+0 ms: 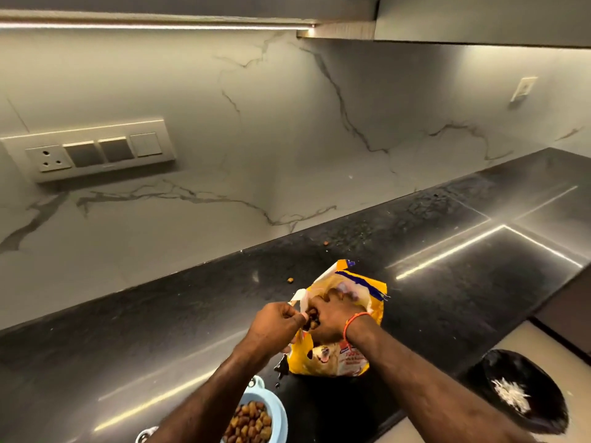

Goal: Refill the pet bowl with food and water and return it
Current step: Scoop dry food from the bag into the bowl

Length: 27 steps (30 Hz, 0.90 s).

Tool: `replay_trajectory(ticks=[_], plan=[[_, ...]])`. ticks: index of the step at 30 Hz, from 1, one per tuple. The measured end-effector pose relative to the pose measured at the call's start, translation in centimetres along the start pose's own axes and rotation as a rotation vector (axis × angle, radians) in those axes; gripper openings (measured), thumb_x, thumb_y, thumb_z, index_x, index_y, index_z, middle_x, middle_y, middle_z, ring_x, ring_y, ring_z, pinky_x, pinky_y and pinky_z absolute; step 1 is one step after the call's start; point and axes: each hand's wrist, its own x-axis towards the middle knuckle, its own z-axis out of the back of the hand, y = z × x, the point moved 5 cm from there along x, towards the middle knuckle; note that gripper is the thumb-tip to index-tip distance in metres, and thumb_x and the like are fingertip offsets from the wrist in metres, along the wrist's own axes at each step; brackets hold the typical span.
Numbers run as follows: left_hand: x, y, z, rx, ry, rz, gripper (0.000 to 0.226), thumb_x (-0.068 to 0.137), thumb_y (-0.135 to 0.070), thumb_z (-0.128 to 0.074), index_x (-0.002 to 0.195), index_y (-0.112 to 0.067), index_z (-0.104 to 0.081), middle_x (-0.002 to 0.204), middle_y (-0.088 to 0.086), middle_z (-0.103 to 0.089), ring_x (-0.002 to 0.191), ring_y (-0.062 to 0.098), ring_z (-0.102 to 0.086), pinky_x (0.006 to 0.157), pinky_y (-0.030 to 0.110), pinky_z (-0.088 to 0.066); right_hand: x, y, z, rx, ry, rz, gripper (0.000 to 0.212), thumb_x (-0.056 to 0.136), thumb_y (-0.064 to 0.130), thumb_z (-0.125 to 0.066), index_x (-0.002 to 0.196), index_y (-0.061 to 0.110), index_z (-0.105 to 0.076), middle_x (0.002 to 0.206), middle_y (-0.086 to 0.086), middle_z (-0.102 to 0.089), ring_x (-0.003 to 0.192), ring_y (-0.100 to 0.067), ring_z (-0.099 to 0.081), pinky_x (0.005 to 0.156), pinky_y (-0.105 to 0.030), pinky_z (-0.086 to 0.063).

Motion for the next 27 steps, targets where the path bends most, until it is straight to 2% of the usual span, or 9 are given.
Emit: replay_trajectory(ticks=[5, 8, 10, 13, 16, 20, 23, 25, 27], plan=[[0.0, -0.7, -0.3, 0.019, -0.023, -0.023, 0.026, 0.096, -0.026, -0.066, 0.072, -0.019, -0.072, 0.081, 0.014, -0.077, 0.065, 0.014, -0.068, 0.059, 0.033, -0.061, -0.4, 1.2, -0.6, -0.058, 0.014, 0.067, 0.093, 0.082, 0.054, -0.076, 0.157, 0.026, -0.028, 0.161, -0.016, -0.025, 0.147, -0.041, -0.025, 0.120, -0.053, -0.028], [-0.2, -0.8, -0.2, 0.015, -0.021, -0.023, 0.023, 0.097, -0.027, -0.065, 0.077, -0.018, -0.073, 0.084, 0.015, -0.078, 0.067, 0.015, -0.068, 0.060, 0.032, -0.061, -0.4, 1.5, -0.6, 0.002, -0.031, 0.097, 0.076, 0.079, 0.049, -0.081, 0.144, 0.024, -0.051, 0.147, -0.011, -0.051, 0.132, -0.035, -0.050, 0.109, -0.044, -0.044], [-0.3, -0.6, -0.1, 0.010, -0.025, -0.021, 0.022, 0.097, -0.027, -0.065, 0.080, -0.016, -0.073, 0.086, 0.013, -0.078, 0.068, 0.015, -0.070, 0.062, 0.035, -0.062, -0.7, 1.5, -0.6, 0.059, -0.039, 0.112, 0.062, 0.080, 0.042, -0.082, 0.134, 0.023, -0.059, 0.136, -0.007, -0.061, 0.122, -0.030, -0.059, 0.102, -0.040, -0.049], [-0.3, -0.3, 0.2, 0.014, -0.030, -0.022, 0.020, 0.097, -0.027, -0.065, 0.082, -0.017, -0.073, 0.089, 0.009, -0.078, 0.070, 0.015, -0.070, 0.061, 0.034, -0.061, -1.0, 1.1, -0.4, 0.158, -0.006, 0.089, 0.057, 0.081, 0.037, -0.082, 0.132, 0.023, -0.061, 0.131, -0.006, -0.066, 0.117, -0.028, -0.062, 0.099, -0.039, -0.052], [-0.2, 0.2, 0.4, 0.013, -0.027, 0.001, 0.017, 0.096, -0.027, -0.066, 0.083, -0.018, -0.073, 0.090, 0.015, -0.077, 0.069, 0.016, -0.068, 0.062, 0.035, -0.061, -0.9, 0.7, 0.1, 0.261, -0.026, 0.037, 0.047, 0.087, 0.042, -0.072, 0.129, 0.024, -0.061, 0.126, -0.006, -0.067, 0.112, -0.026, -0.063, 0.094, -0.036, -0.053], [-0.1, 0.7, -0.1, 0.028, 0.018, 0.020, 0.010, 0.098, -0.024, -0.063, 0.095, -0.022, -0.072, 0.091, 0.008, -0.075, 0.072, 0.017, -0.070, 0.059, 0.032, -0.062, -0.9, 1.0, 0.8, 0.345, -0.213, -0.005, 0.034, 0.091, 0.047, -0.060, 0.117, 0.025, -0.065, 0.118, -0.004, -0.069, 0.106, -0.025, -0.064, 0.083, -0.031, -0.049], [-0.4, 1.1, -1.2, 0.085, 0.121, 0.050, 0.016, 0.098, -0.015, -0.059, 0.093, -0.017, -0.074, 0.078, 0.003, -0.069, 0.061, 0.011, -0.066, 0.055, 0.028, -0.060, -0.7, 1.4, 0.9, 0.365, -0.295, -0.003, 0.037, 0.085, 0.053, -0.051, 0.101, 0.028, -0.073, 0.114, -0.003, -0.069, 0.104, -0.025, -0.062, 0.087, -0.034, -0.049], [-0.6, 1.4, -1.8, 0.100, 0.178, 0.051, 0.020, 0.097, -0.013, -0.057, 0.085, -0.019, -0.072, 0.072, -0.002, -0.066, 0.060, 0.009, -0.065, 0.054, 0.027, -0.059, -0.5, 1.8, 0.9, 0.310, -0.237, 0.010, 0.033, 0.083, 0.048, -0.055, 0.099, 0.027, -0.075, 0.110, -0.003, -0.070, 0.103, -0.025, -0.062, 0.088, -0.035, -0.050], [-0.8, 1.6, -2.1, 0.109, 0.199, 0.050, 0.021, 0.097, -0.013, -0.056, 0.084, -0.021, -0.070, 0.073, -0.003, -0.066, 0.063, 0.009, -0.067, 0.052, 0.026, -0.058, 0.0, 2.0, 1.2, 0.215, -0.125, 0.023, 0.027, 0.087, 0.039, -0.061, 0.106, 0.026, -0.075, 0.110, -0.003, -0.071, 0.106, -0.025, -0.063, 0.086, -0.034, -0.051]])
